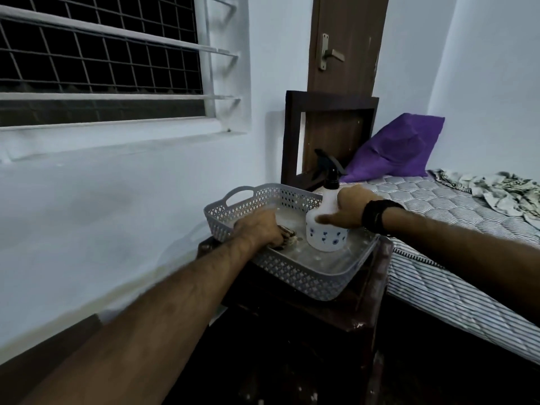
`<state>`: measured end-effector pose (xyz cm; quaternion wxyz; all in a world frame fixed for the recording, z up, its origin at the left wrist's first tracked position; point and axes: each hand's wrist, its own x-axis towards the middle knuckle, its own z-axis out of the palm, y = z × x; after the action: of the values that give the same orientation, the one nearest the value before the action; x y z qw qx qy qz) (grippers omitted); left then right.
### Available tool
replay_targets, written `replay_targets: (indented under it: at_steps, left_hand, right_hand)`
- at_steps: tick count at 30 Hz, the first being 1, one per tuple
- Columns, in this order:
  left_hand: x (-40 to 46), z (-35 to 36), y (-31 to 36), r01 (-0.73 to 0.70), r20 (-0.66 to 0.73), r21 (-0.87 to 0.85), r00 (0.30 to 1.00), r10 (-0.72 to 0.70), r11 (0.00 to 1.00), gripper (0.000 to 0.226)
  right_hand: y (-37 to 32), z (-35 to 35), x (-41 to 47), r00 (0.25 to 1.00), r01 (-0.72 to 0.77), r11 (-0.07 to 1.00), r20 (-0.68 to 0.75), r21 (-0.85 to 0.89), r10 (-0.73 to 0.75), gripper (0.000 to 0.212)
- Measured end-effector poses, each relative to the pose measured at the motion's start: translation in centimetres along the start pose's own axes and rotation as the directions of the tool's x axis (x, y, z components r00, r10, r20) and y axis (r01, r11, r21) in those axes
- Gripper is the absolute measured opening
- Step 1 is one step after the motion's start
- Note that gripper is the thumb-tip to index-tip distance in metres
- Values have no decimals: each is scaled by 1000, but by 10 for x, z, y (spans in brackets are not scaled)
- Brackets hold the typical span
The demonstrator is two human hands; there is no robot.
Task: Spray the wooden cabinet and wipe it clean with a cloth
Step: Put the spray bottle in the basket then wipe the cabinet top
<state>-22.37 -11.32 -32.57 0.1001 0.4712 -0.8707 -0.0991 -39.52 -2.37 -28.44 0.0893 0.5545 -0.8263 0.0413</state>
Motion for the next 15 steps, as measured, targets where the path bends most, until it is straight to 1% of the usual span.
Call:
replay_targets:
  at_steps: [1,2,3,4,5,6,7,8,9,10,11,12,13,14,15]
  left_hand:
    - [0,0,0,6,-20,7,1000,-6,1000,59]
    - [0,0,-2,15,-44,3,999,-15,1000,50]
    - [-2,0,-3,19,-70,-11,997,-20,1000,40]
    - [-3,-1,-5,28,-92,-42,995,-32,999,31]
    - [-3,-2,-8,32,-114,-97,993,-43,995,26]
    - [-3,-4,-11,36,-134,-187,989,-62,982,24]
    - [-3,-9,-16,30,-145,-315,986,-80,948,23]
    - [-3,-15,-21,20,-141,-475,985,-98,880,20]
    - [-7,-26,-26,11,-124,-632,986,-115,775,17]
    - [-13,-37,-32,0,-101,-760,988,-118,650,15]
    - [-21,-48,-37,-4,-78,-855,990,-121,519,15]
    - [-31,-61,-46,-9,-69,-910,989,-128,415,15]
    - [-41,-71,-54,-9,-59,-941,989,-135,339,16]
    - [-50,-79,-66,-11,-56,-958,987,-150,287,19]
    - [-60,-85,-77,-8,-49,-971,985,-164,240,23]
  right_hand:
    - [-6,-6,-11,999,26,989,-40,-143,-32,56]
    - [-14,-12,-21,993,40,970,-95,-238,-64,52]
    - [-24,-17,-30,986,41,962,-143,-269,-82,49]
    - [-35,-20,-34,980,50,969,-177,-244,-95,50]
    - [-45,-20,-36,977,64,982,-191,-177,-98,50]
    - [-54,-20,-34,978,89,993,-184,-80,-103,49]
    - [-61,-20,-30,981,117,993,-157,25,-112,49]
    - [-67,-22,-26,986,135,982,-112,130,-121,48]
    - [-74,-25,-23,988,149,962,-63,231,-138,48]
    - [-81,-29,-21,986,163,929,-31,331,-162,51]
    - [-89,-32,-18,981,183,878,-29,443,-190,55]
    - [-99,-35,-16,974,213,802,-56,558,-220,57]
    - [-109,-36,-16,967,241,711,-97,661,-237,53]
    - [-124,-37,-17,960,267,627,-144,732,-241,46]
    - [-139,-37,-19,956,285,566,-185,773,-229,37]
